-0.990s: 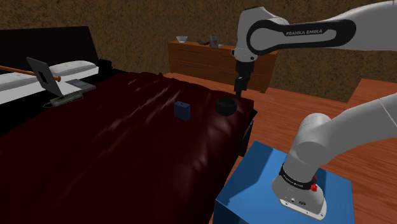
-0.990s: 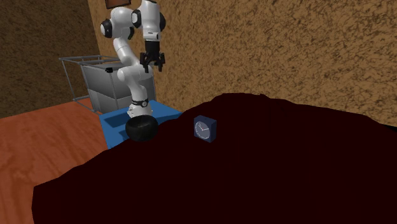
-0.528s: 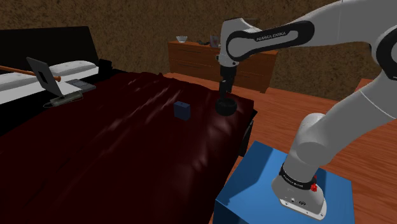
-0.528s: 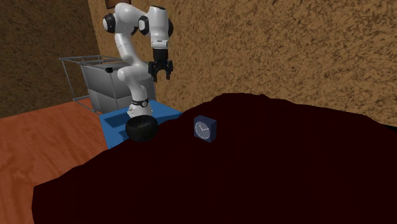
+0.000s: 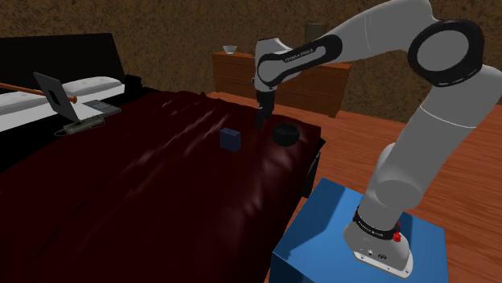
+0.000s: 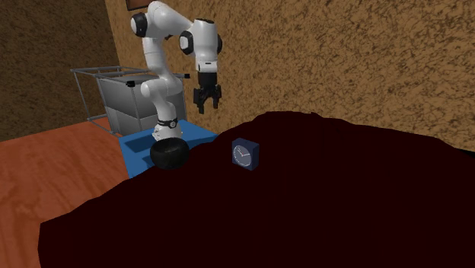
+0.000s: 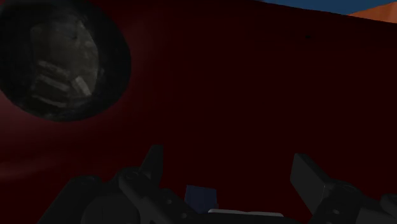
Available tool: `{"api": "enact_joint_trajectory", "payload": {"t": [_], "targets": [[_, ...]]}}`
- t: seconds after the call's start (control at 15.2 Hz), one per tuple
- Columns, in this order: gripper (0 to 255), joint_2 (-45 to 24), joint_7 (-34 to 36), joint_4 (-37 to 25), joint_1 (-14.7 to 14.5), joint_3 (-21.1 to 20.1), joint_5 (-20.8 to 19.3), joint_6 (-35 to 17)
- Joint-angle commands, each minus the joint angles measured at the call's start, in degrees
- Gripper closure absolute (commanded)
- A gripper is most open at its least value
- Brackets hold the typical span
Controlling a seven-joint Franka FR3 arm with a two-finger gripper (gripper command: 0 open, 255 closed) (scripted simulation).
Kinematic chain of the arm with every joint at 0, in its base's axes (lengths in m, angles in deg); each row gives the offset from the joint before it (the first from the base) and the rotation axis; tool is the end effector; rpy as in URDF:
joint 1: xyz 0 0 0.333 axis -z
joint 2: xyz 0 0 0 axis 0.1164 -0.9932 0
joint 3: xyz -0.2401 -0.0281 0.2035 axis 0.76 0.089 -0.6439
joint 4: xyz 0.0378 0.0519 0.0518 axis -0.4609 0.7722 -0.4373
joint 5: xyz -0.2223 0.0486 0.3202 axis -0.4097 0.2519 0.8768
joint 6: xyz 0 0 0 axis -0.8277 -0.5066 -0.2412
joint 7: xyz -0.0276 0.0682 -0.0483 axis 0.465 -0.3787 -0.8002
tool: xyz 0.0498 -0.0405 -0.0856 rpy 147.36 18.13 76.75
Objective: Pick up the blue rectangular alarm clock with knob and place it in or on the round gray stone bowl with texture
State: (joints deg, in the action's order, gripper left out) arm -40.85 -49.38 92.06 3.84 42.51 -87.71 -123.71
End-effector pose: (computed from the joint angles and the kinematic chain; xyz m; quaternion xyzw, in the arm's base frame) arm 0.5020 -0.0478 0.4672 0.9953 0.0955 -0.0010 0.0150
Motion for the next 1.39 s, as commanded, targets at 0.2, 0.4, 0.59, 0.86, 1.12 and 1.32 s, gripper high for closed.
{"api": "enact_joint_trajectory", "payload": {"t": [0.2,0.4,0.59,0.86,1.12,1.32], "targets": [[0,-11.13,-2.57,-8.77,-0.34,0.24,2.48,-2.40],[0,-17.96,-4.02,-15.09,-0.24,0.04,4.03,-2.90],[0,-24.89,-5.30,-22.22,0.03,-0.35,5.45,-2.67],[0,-34.50,-6.63,-33.33,0.64,-1.13,7.02,-1.18],[0,-36.53,-6.84,-33.71,0.74,-1.32,7.29,-2.82],[0,-37.40,-6.92,-32.69,0.75,-1.39,7.42,-4.71]]}}
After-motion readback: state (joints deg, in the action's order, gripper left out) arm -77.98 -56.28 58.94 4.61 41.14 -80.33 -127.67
